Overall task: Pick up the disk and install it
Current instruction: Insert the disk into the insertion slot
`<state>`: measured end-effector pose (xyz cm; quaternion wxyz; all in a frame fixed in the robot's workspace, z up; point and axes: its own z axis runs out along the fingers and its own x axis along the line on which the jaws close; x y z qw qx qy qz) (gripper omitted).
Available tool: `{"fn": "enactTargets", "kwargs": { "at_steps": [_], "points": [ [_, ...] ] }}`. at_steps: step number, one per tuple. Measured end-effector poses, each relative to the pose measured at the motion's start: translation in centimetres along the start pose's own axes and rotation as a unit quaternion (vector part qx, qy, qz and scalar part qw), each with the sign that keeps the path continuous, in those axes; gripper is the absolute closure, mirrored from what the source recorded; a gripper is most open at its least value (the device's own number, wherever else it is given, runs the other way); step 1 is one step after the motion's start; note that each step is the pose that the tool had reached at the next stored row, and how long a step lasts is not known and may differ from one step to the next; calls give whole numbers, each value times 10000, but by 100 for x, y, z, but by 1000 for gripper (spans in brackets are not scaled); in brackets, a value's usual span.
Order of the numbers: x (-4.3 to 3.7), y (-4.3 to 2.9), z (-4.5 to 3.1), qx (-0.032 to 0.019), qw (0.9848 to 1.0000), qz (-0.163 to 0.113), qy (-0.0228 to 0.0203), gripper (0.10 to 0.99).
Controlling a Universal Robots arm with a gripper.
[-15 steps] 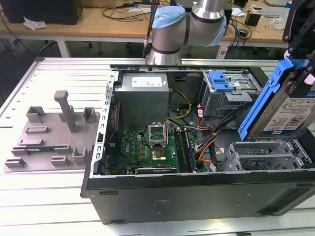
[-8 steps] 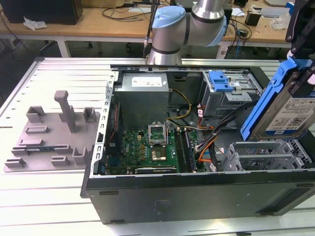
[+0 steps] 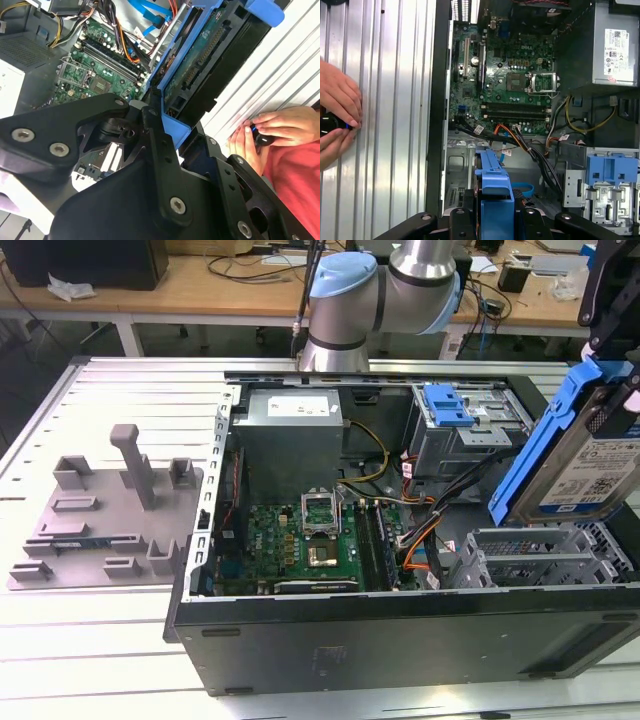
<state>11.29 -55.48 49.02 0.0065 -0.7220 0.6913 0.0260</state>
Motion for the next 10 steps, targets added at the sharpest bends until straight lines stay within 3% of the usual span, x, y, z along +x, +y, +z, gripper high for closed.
{"fn": "enactTargets", "kwargs": {
  "at_steps": [10],
  "points": [
    [-1,0,21,2,10000,9,-39,718]
  ]
}}
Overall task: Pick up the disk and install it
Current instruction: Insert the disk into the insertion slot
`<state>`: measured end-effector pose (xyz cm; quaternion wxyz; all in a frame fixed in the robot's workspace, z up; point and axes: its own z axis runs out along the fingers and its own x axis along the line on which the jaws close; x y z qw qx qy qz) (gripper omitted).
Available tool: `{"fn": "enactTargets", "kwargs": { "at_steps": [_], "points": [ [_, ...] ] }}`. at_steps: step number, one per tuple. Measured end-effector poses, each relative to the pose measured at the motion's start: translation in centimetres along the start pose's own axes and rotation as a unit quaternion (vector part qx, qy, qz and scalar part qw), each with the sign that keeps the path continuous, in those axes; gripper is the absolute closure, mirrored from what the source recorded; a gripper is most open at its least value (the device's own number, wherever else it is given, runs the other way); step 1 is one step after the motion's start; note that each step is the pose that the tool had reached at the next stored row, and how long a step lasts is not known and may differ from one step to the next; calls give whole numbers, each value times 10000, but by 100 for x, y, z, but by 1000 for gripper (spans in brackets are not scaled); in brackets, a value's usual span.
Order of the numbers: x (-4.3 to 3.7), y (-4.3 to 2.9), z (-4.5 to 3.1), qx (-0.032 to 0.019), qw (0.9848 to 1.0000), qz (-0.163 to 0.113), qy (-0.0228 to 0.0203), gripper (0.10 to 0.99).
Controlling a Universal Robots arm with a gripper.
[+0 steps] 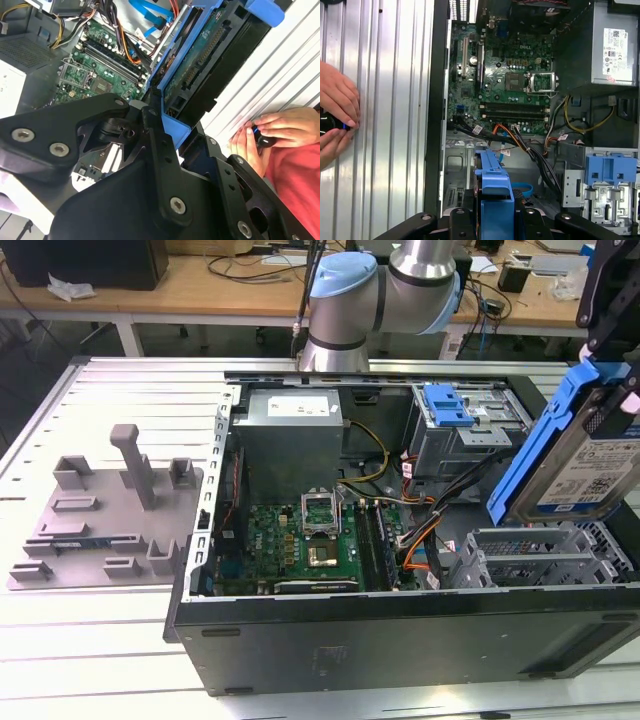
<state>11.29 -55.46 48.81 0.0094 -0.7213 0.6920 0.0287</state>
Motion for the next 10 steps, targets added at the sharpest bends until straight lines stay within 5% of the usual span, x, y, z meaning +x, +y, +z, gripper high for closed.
{"fn": "enactTargets", "kwargs": {
  "at_steps": [10],
  "points": [
    [2,-1,42,2,10000,2,-33,718]
  ]
}}
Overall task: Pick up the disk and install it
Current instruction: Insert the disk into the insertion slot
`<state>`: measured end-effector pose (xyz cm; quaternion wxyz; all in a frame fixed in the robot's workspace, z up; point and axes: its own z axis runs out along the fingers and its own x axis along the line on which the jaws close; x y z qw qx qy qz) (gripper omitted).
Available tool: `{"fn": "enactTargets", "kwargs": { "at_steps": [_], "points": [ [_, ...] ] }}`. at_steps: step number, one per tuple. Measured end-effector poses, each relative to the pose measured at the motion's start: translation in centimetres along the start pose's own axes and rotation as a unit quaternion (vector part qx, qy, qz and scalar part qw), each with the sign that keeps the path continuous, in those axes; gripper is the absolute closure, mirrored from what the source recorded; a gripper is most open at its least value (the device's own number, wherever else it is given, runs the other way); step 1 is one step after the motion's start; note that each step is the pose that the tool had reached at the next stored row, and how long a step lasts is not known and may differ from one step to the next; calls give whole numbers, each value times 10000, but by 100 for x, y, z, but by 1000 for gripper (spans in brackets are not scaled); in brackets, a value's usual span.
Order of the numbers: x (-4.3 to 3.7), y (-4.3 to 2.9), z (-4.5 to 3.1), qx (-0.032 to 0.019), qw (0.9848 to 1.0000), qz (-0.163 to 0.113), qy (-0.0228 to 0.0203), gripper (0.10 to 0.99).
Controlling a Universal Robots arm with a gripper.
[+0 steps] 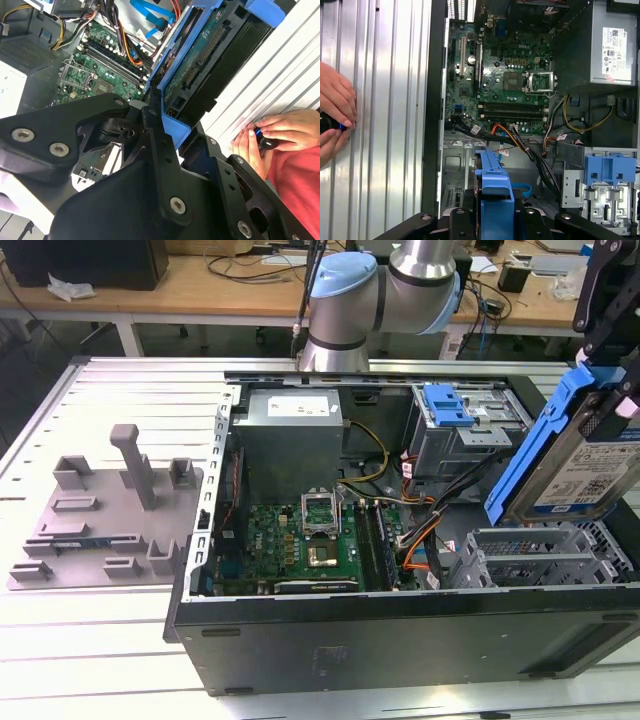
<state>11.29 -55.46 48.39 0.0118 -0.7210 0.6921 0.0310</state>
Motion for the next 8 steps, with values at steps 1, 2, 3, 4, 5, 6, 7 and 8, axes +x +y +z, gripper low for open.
{"fn": "enactTargets", "kwargs": {
  "at_steps": [1,2,3,4,5,6,7,8],
  "points": [
    [0,0,4,0,10000,0,0,718],
    [0,-1,8,0,10000,0,0,718],
    [1,-2,9,0,10000,0,1,718],
    [1,-3,11,0,10000,0,1,718],
    [3,-4,14,0,10000,0,1,718],
    [4,-5,18,0,10000,0,1,718],
    [6,-5,21,0,10000,0,0,718],
    [11,-6,25,0,10000,1,0,718]
  ]
}}
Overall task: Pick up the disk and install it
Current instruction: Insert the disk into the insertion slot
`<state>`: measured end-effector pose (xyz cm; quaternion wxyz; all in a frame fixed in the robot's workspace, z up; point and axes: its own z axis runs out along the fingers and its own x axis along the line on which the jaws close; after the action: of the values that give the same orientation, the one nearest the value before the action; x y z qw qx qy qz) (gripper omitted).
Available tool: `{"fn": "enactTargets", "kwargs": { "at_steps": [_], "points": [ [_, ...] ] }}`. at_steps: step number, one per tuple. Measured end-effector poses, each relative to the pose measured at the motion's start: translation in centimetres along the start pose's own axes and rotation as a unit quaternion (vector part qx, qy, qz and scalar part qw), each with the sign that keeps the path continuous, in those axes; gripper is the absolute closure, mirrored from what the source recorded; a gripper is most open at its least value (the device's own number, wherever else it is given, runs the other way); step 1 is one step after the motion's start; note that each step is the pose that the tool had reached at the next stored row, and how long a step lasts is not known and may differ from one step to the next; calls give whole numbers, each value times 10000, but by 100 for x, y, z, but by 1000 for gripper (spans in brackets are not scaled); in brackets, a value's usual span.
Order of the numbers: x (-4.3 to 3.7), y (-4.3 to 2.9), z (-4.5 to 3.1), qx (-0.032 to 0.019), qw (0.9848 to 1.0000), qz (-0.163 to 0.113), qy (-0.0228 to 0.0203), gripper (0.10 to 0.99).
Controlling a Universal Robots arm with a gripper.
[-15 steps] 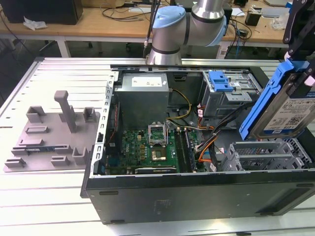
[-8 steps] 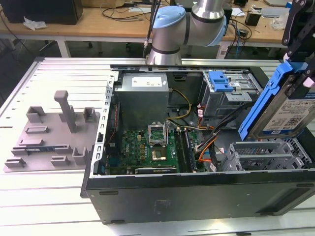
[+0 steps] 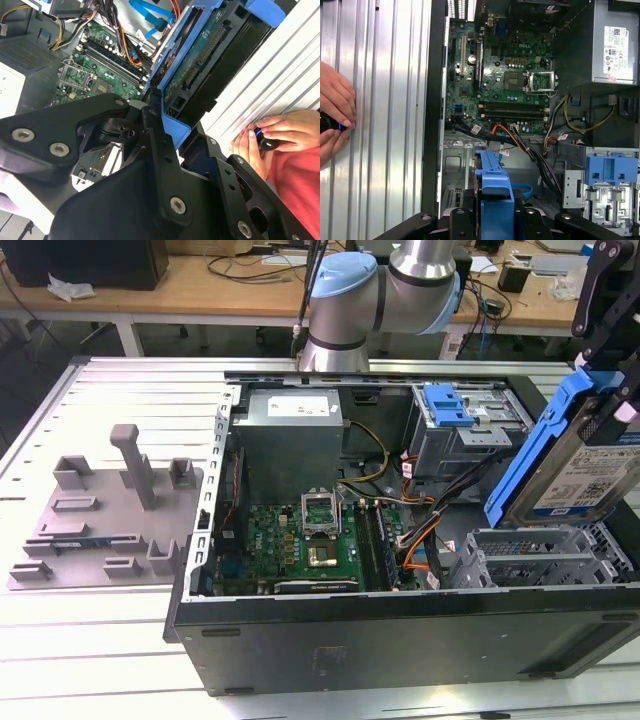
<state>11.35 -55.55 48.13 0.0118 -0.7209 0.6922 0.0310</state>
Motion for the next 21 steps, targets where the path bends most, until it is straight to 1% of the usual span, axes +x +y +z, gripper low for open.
{"fn": "enactTargets", "kwargs": {
  "at_steps": [6,7,9,21],
  "points": [
    [23,-5,19,4,10000,61,0,718],
    [28,-6,31,6,10000,97,-2,718],
    [32,-8,88,6,9999,100,-2,718],
    [35,-14,140,6,9999,100,-2,718]
  ]
}}
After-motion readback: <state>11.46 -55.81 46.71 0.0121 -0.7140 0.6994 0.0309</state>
